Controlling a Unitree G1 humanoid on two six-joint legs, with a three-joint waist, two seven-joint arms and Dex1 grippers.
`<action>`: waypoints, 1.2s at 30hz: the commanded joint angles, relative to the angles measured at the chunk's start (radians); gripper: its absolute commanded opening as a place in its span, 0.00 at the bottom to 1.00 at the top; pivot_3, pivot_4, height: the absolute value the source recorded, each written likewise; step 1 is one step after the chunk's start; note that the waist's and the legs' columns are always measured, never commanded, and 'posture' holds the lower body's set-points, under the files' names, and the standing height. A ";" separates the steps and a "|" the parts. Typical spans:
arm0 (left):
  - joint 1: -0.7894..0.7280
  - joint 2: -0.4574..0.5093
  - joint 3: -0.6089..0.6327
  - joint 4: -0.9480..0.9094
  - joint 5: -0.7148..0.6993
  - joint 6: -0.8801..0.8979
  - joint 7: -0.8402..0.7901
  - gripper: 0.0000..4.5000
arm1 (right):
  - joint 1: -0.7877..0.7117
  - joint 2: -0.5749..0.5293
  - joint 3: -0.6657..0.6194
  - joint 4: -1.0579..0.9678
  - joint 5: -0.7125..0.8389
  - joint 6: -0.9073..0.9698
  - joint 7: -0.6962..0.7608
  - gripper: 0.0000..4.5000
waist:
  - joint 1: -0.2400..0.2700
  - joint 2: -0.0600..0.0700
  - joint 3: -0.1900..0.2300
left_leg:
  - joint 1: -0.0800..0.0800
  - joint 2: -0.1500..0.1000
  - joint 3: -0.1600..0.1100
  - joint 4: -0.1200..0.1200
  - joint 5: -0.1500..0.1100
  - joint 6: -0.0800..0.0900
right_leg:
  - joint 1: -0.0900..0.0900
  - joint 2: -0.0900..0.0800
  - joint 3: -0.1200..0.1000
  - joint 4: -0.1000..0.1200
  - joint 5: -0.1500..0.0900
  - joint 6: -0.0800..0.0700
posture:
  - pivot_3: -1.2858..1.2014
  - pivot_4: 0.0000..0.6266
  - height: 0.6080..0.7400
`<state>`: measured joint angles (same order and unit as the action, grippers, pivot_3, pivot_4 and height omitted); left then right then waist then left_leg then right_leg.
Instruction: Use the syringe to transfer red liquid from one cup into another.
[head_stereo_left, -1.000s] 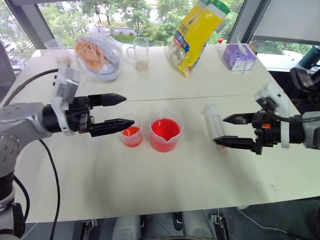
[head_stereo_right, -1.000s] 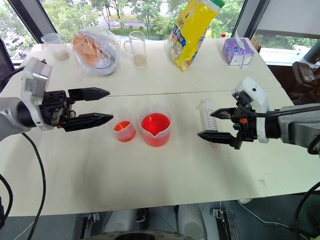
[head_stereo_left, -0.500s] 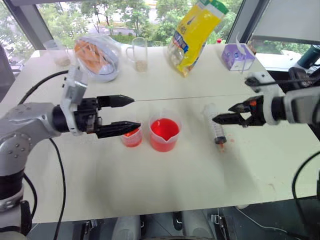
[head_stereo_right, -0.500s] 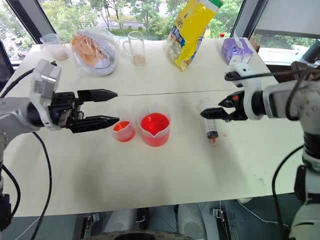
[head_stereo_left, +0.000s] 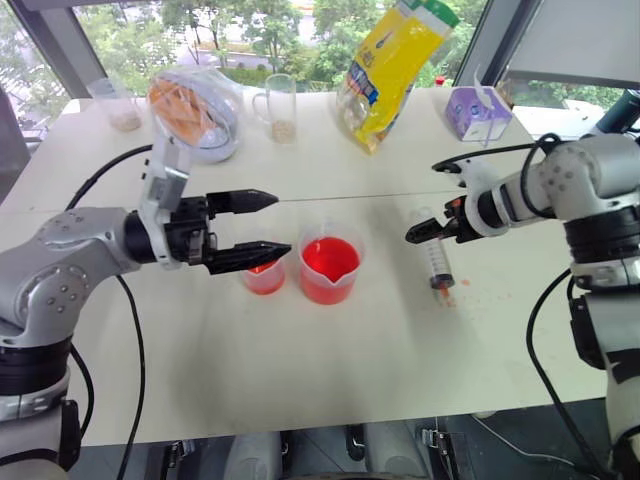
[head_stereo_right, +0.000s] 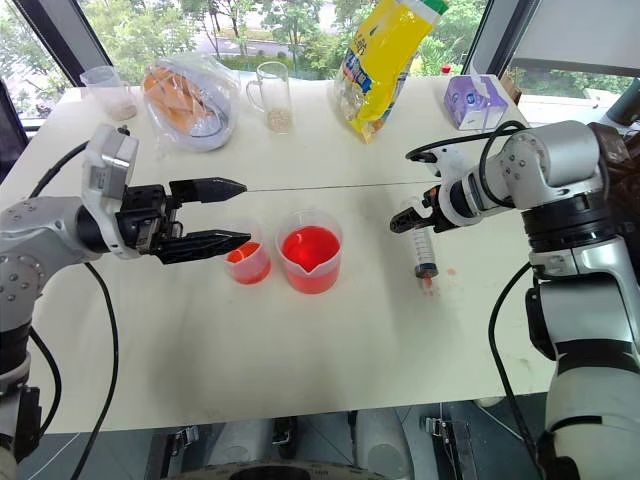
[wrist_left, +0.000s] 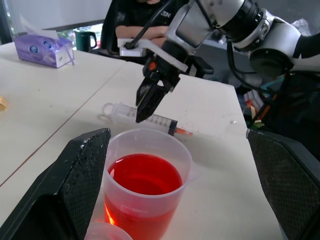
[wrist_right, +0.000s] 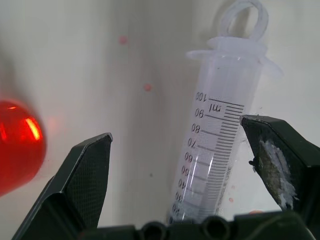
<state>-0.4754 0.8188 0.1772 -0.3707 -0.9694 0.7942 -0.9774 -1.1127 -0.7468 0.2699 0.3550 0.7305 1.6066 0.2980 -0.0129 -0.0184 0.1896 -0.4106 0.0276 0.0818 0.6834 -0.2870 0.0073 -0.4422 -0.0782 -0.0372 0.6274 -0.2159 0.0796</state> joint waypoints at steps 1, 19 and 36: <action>0.011 -0.007 0.027 -0.046 0.003 -0.029 0.013 1.00 | -0.020 0.021 0.043 0.037 -0.085 -0.033 0.044 0.99 | 0.000 0.000 0.000 | 0.000 0.000 0.000 0.000 0.000 0.000 | 0.000 0.000 0.000 0.000 0.000 0.000 | 0.52 0.24 1.00; 0.020 -0.017 0.037 -0.079 -0.011 -0.036 0.079 1.00 | -0.018 0.082 0.153 0.148 -0.355 -0.165 0.305 0.30 | -0.006 -0.002 -0.001 | 0.002 0.001 0.000 0.000 0.000 0.000 | 0.001 0.001 0.000 0.002 0.000 0.000 | 0.52 0.24 1.00; -0.140 0.043 0.041 0.056 0.006 -0.019 -0.002 1.00 | 0.130 0.250 -0.547 -0.661 0.025 -0.565 0.379 0.30 | -0.001 0.000 0.000 | 0.001 0.001 -0.001 0.000 0.000 -0.001 | 0.000 0.001 -0.002 0.002 0.000 0.001 | 0.52 0.24 1.00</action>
<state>-0.5806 0.8416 0.2078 -0.3192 -0.9690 0.7782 -0.9610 -1.0010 -0.5363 -0.2079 -0.2395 0.6978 1.1090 0.6957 -0.0134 -0.0181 0.1899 -0.4100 0.0287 0.0806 0.6832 -0.2866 0.0065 -0.4421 -0.0773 -0.0392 0.6296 -0.2157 0.0803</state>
